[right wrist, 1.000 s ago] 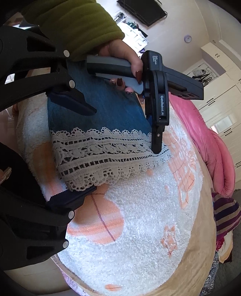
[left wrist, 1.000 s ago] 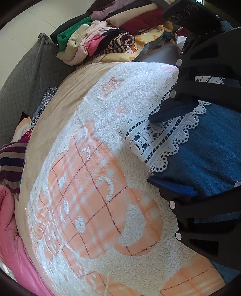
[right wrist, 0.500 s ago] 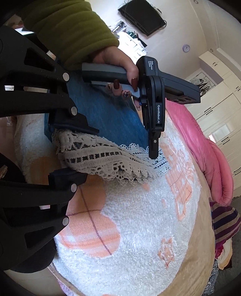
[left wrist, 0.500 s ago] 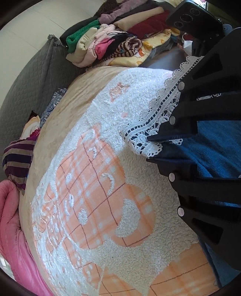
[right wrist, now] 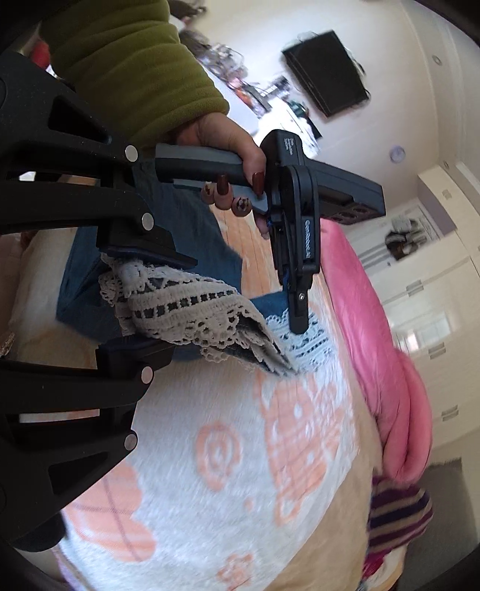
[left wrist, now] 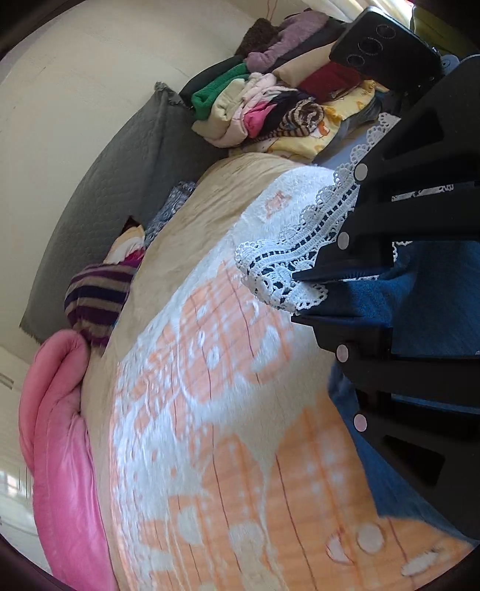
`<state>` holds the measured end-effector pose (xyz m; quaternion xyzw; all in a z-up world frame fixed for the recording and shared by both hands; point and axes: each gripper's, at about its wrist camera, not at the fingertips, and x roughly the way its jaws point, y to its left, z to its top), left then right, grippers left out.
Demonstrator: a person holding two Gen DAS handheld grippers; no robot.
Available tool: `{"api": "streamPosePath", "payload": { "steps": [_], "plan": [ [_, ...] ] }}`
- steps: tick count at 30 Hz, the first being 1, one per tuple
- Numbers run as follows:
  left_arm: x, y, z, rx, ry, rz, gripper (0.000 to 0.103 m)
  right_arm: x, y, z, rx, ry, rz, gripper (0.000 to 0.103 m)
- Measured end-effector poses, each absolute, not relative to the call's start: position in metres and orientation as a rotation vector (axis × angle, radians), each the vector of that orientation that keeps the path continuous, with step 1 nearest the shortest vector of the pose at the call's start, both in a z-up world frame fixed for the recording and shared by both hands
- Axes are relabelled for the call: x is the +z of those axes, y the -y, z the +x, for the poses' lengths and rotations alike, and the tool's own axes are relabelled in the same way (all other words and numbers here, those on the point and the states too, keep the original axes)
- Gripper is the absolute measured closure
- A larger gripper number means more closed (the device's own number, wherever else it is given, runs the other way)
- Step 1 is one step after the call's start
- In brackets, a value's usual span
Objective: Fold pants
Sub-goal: 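Lift the lace hem with the left gripper and fold it over the other leg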
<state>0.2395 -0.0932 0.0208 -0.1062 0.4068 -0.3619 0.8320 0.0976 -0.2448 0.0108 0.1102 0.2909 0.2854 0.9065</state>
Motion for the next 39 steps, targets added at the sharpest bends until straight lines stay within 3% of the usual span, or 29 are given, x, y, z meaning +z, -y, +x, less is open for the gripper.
{"api": "streamPosePath", "payload": {
  "steps": [5, 8, 11, 14, 19, 21, 27, 29, 31, 32, 33, 34, 35, 36, 39],
  "plan": [
    [0.004, 0.042, 0.227, -0.629, -0.881, -0.265, 0.084, 0.001, 0.186, 0.104, 0.663, -0.665, 0.119, 0.078],
    [-0.009, 0.003, 0.215, -0.543, -0.901, -0.369, 0.074, -0.014, 0.151, 0.099, 0.680, -0.706, 0.027, 0.078],
    [-0.015, -0.039, 0.200, -0.516, -0.863, -0.526, 0.058, -0.024, 0.123, 0.082, 0.696, -0.700, -0.081, 0.078],
    [-0.022, -0.071, 0.184, -0.509, -0.805, -0.633, 0.053, -0.031, 0.087, 0.059, 0.677, -0.661, -0.262, 0.077],
    [-0.037, -0.087, 0.184, -0.539, -0.836, -0.751, 0.048, -0.040, 0.070, 0.041, 0.619, -0.587, -0.417, 0.056],
    [-0.035, -0.079, 0.186, -0.545, -0.846, -0.714, 0.039, -0.042, 0.071, 0.038, 0.589, -0.558, -0.454, 0.047],
    [-0.039, -0.058, 0.190, -0.659, -0.864, -0.763, 0.036, -0.042, 0.075, 0.031, 0.561, -0.518, -0.484, 0.043],
    [-0.043, -0.052, 0.194, -0.669, -0.873, -0.772, 0.036, -0.043, 0.069, 0.033, 0.566, -0.522, -0.494, 0.043],
    [-0.044, -0.046, 0.199, -0.662, -0.885, -0.760, 0.037, -0.048, 0.066, 0.034, 0.577, -0.558, -0.520, 0.057],
    [-0.044, -0.043, 0.203, -0.657, -0.892, -0.748, 0.043, -0.050, 0.065, 0.036, 0.592, -0.582, -0.519, 0.069],
    [-0.043, -0.039, 0.204, -0.646, -0.896, -0.721, 0.063, -0.051, 0.065, 0.037, 0.594, -0.599, -0.512, 0.072],
    [-0.043, -0.035, 0.207, -0.631, -0.896, -0.695, 0.073, -0.050, 0.064, 0.038, 0.598, -0.601, -0.509, 0.075],
    [-0.044, -0.036, 0.208, -0.622, -0.897, -0.686, 0.081, -0.047, 0.064, 0.038, 0.610, -0.601, -0.505, 0.084],
    [-0.045, -0.037, 0.210, -0.620, -0.900, -0.687, 0.084, -0.044, 0.065, 0.038, 0.618, -0.604, -0.495, 0.089],
    [-0.044, -0.039, 0.207, -0.626, -0.880, -0.678, 0.087, -0.032, 0.072, 0.045, 0.644, -0.633, -0.415, 0.091]
  ]
}}
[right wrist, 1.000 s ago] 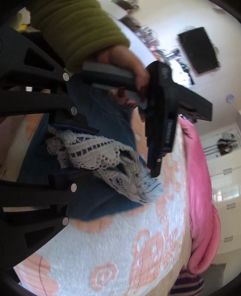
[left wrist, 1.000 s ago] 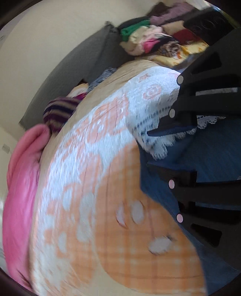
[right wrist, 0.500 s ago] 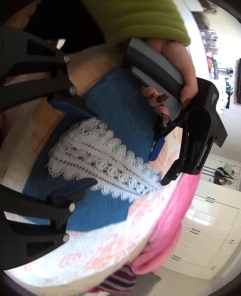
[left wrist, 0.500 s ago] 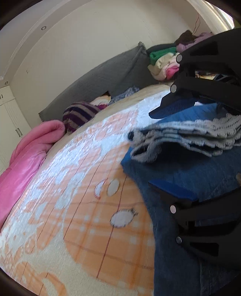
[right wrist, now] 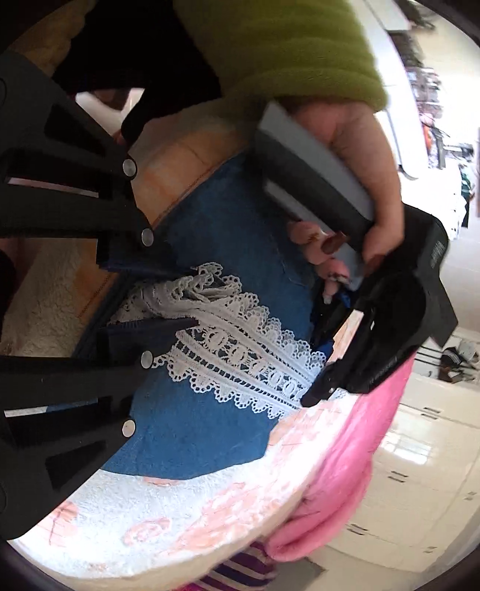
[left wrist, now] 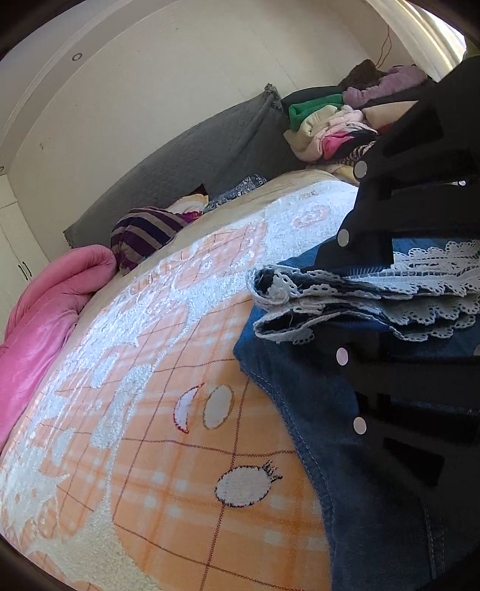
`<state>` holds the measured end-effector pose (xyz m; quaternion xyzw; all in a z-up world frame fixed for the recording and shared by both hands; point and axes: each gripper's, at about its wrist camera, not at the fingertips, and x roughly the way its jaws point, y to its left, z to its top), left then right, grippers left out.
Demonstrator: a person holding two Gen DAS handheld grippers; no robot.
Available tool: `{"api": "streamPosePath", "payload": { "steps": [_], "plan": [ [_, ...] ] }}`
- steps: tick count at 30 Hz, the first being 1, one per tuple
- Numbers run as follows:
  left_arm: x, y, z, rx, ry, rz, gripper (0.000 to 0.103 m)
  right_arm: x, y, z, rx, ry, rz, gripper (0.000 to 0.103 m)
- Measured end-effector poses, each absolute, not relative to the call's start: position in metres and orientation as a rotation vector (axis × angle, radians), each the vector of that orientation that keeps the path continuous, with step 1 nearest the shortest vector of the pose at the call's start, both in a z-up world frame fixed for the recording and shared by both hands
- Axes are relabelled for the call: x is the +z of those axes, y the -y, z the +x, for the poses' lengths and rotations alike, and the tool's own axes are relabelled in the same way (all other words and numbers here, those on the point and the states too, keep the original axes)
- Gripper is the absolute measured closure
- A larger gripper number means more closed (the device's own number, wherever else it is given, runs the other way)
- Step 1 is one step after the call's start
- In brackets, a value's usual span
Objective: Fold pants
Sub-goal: 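Lift the lace hem with the left gripper and fold it over the other leg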
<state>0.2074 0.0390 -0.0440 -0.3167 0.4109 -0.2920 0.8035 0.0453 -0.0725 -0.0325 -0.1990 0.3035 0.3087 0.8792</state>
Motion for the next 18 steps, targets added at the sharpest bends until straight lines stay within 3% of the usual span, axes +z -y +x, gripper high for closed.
{"api": "streamPosePath", "payload": {
  "steps": [5, 8, 12, 18],
  "plan": [
    [-0.013, -0.043, 0.194, -0.696, -0.741, -0.627, 0.087, -0.011, 0.068, 0.041, 0.734, -0.573, -0.374, 0.091],
    [-0.020, -0.049, 0.194, -0.622, -0.820, -0.578, 0.086, -0.027, 0.052, 0.048, 0.730, -0.617, -0.447, 0.090],
    [-0.053, -0.064, 0.202, -0.519, -0.920, -0.618, 0.086, -0.040, 0.046, 0.050, 0.759, -0.638, -0.437, 0.077],
    [-0.050, -0.061, 0.203, -0.494, -0.915, -0.561, 0.080, -0.025, 0.074, 0.051, 0.850, -0.634, -0.284, 0.065]
  ]
}}
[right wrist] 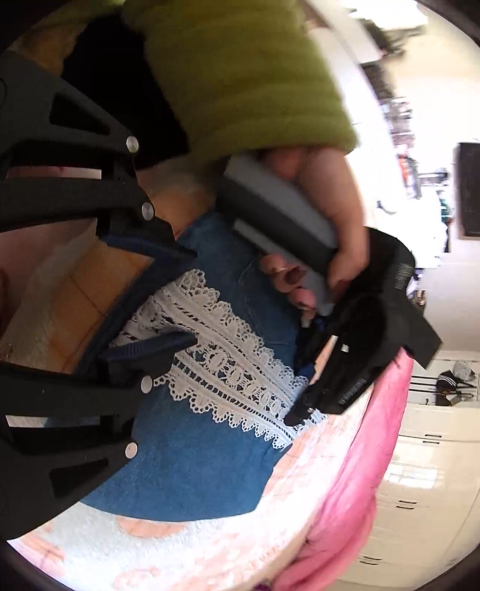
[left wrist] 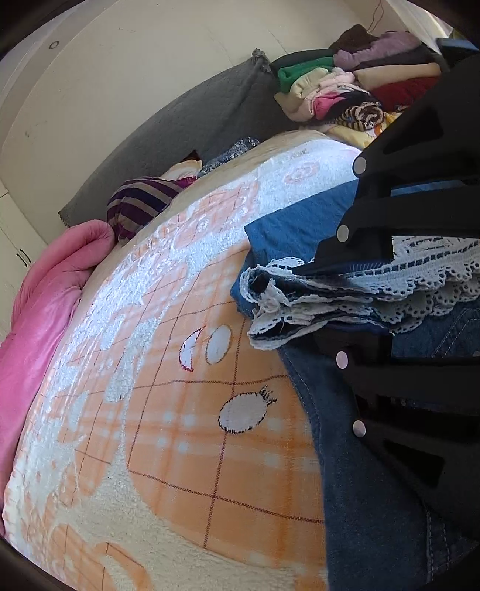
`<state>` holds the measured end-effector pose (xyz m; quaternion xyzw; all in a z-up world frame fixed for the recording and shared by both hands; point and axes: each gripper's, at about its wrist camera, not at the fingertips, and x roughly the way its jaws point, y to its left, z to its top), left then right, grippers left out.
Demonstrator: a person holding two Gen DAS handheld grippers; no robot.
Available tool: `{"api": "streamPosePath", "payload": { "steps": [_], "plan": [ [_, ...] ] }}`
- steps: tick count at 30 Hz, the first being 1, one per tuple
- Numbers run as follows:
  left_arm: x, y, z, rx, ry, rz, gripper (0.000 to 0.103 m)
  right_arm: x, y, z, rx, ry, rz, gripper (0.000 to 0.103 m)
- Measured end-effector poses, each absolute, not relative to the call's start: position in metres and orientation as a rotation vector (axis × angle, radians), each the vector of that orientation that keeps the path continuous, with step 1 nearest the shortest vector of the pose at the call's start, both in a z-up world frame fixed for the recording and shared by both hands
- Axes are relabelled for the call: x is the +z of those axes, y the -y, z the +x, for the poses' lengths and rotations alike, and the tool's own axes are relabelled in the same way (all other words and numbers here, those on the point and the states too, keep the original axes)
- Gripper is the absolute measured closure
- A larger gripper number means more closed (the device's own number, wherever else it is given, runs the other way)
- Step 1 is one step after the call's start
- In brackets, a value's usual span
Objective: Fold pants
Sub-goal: 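Lift the lace hem with the left gripper and fold it over the other leg, then lay the lace leg down and open the left gripper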
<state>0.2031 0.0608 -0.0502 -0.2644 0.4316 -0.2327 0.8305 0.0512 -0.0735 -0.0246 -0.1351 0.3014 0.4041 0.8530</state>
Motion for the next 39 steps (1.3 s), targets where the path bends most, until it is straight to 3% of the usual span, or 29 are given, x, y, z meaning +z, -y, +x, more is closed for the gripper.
{"api": "streamPosePath", "payload": {
  "steps": [3, 9, 15, 25, 32, 39],
  "plan": [
    [-0.045, -0.064, 0.199, -0.477, -0.900, -0.556, 0.077, -0.016, 0.098, 0.055, 0.849, -0.632, -0.185, 0.060],
    [-0.022, -0.069, 0.182, -0.389, -0.857, -0.458, 0.067, -0.011, 0.147, 0.078, 0.704, -0.638, -0.125, 0.060],
    [0.002, -0.051, 0.140, -0.359, -0.794, -0.337, 0.066, -0.025, 0.168, 0.099, 0.622, -0.716, -0.108, 0.060],
    [-0.034, -0.004, 0.085, -0.320, -0.887, -0.083, 0.063, -0.057, 0.179, 0.094, 0.600, -0.801, -0.129, 0.060],
    [-0.030, -0.010, 0.078, -0.305, -0.870, -0.103, 0.062, -0.054, 0.180, 0.091, 0.601, -0.787, -0.128, 0.060],
    [-0.005, -0.021, 0.052, -0.286, -0.811, -0.136, 0.053, -0.034, 0.192, 0.083, 0.596, -0.731, -0.064, 0.049]
  ]
}}
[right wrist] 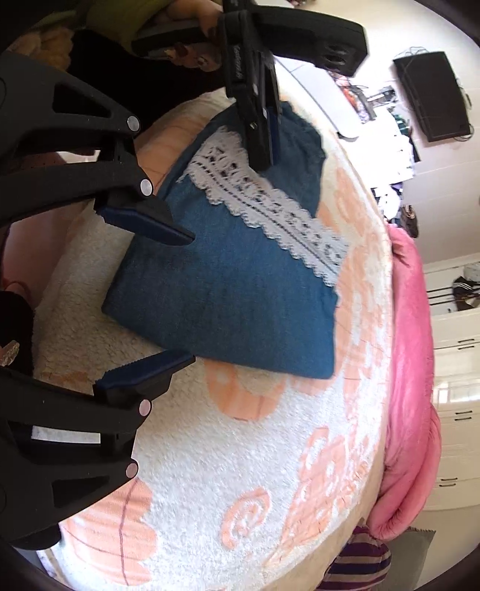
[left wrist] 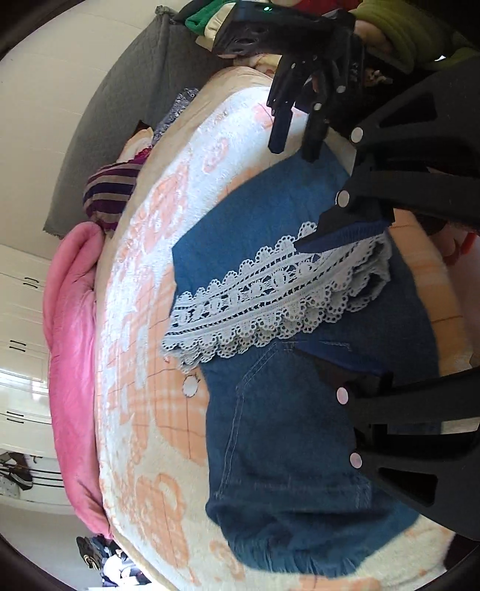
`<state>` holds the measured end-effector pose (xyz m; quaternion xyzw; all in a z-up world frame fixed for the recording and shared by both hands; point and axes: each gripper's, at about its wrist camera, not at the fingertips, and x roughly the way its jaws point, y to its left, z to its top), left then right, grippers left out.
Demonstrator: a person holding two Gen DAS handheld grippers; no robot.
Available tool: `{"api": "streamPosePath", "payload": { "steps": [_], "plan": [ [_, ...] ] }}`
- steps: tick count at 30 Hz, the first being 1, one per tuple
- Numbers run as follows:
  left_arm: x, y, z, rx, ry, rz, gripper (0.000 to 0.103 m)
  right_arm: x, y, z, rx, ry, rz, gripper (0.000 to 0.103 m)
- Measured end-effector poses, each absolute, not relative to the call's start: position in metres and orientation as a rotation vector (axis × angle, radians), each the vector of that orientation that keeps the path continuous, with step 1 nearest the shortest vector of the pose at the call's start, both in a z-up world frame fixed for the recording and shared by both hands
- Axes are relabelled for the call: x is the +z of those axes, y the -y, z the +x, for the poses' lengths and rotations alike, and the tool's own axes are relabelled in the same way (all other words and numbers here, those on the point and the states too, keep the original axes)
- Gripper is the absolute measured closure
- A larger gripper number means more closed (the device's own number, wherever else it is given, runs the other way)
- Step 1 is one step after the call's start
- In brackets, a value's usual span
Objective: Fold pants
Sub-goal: 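Lay the lace leg down and open the left gripper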
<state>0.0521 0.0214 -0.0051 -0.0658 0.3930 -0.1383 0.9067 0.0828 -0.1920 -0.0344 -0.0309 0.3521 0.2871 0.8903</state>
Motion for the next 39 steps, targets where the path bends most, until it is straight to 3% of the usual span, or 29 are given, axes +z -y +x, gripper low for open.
{"api": "streamPosePath", "payload": {
  "steps": [7, 13, 15, 18, 21, 26, 32, 39],
  "plan": [
    [0.001, -0.011, 0.033, -0.310, -0.792, -0.148, 0.049, -0.021, 0.203, 0.085, 0.556, -0.698, -0.018, 0.037],
    [0.004, 0.011, 0.024, -0.355, -0.777, -0.123, 0.049, -0.002, 0.201, 0.102, 0.544, -0.670, -0.014, 0.037],
    [0.002, 0.022, 0.022, -0.387, -0.778, -0.102, 0.050, 0.002, 0.188, 0.112, 0.586, -0.680, -0.042, 0.052],
    [-0.010, 0.032, 0.025, -0.397, -0.808, -0.071, 0.051, 0.001, 0.166, 0.128, 0.634, -0.703, -0.093, 0.064],
    [-0.026, 0.030, 0.032, -0.381, -0.864, -0.071, 0.057, -0.001, 0.142, 0.150, 0.670, -0.719, -0.139, 0.067],
    [-0.029, 0.023, 0.034, -0.398, -0.868, -0.116, 0.057, -0.019, 0.106, 0.181, 0.693, -0.788, -0.207, 0.073],
    [-0.031, 0.024, 0.032, -0.402, -0.869, -0.107, 0.057, -0.043, 0.098, 0.203, 0.630, -0.843, -0.262, 0.101],
    [-0.028, 0.022, 0.032, -0.403, -0.870, -0.128, 0.056, -0.036, 0.123, 0.213, 0.554, -0.834, -0.197, 0.103]
  ]
}}
